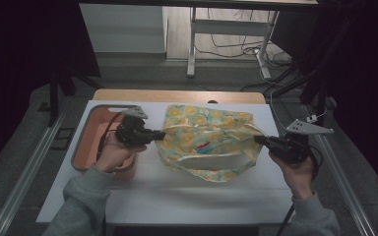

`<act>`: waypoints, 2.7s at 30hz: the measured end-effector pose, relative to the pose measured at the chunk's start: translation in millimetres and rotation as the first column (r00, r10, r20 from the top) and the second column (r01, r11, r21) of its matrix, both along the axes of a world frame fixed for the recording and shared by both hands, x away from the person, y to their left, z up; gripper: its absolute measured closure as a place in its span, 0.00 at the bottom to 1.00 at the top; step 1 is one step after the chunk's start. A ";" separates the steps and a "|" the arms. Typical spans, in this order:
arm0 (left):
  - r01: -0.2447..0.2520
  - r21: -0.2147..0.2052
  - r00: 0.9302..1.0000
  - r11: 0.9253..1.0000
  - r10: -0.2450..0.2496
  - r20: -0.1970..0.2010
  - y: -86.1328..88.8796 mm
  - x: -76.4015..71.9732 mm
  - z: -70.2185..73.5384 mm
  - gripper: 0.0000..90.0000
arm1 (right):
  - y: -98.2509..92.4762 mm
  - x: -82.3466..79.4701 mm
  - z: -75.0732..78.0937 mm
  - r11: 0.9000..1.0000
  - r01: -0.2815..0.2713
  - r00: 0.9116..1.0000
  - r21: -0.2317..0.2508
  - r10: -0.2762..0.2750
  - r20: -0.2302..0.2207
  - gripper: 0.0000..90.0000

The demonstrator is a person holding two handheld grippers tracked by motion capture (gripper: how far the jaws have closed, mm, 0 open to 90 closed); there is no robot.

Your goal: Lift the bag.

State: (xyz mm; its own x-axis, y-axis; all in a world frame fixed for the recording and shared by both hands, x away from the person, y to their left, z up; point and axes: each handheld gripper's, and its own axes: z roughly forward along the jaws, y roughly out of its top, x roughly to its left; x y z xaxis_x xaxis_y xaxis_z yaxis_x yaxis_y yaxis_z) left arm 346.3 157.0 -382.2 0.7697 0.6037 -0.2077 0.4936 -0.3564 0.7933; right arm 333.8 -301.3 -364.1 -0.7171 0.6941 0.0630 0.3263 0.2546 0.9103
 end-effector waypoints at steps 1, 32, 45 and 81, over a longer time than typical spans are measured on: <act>-0.012 -0.012 1.000 1.000 0.012 0.016 5.0 -2.5 5.8 0.99 | 1.7 -0.3 6.5 1.000 -0.006 1.000 0.005 0.006 0.019 0.99; -0.100 -0.046 0.995 0.994 0.100 0.004 7.5 54.6 15.0 0.98 | 20.1 84.7 31.6 0.992 0.125 0.992 0.006 -0.125 0.000 0.99; -0.111 0.051 0.986 0.992 0.117 -0.117 -2.3 87.5 -35.4 0.97 | 29.8 128.5 -44.8 0.992 0.112 0.974 -0.059 -0.121 -0.190 0.98; -0.165 0.073 0.985 0.984 0.168 -0.040 41.9 -34.5 -72.6 0.20 | 1.4 22.0 -87.1 0.994 -0.081 0.992 -0.080 0.072 -0.108 0.42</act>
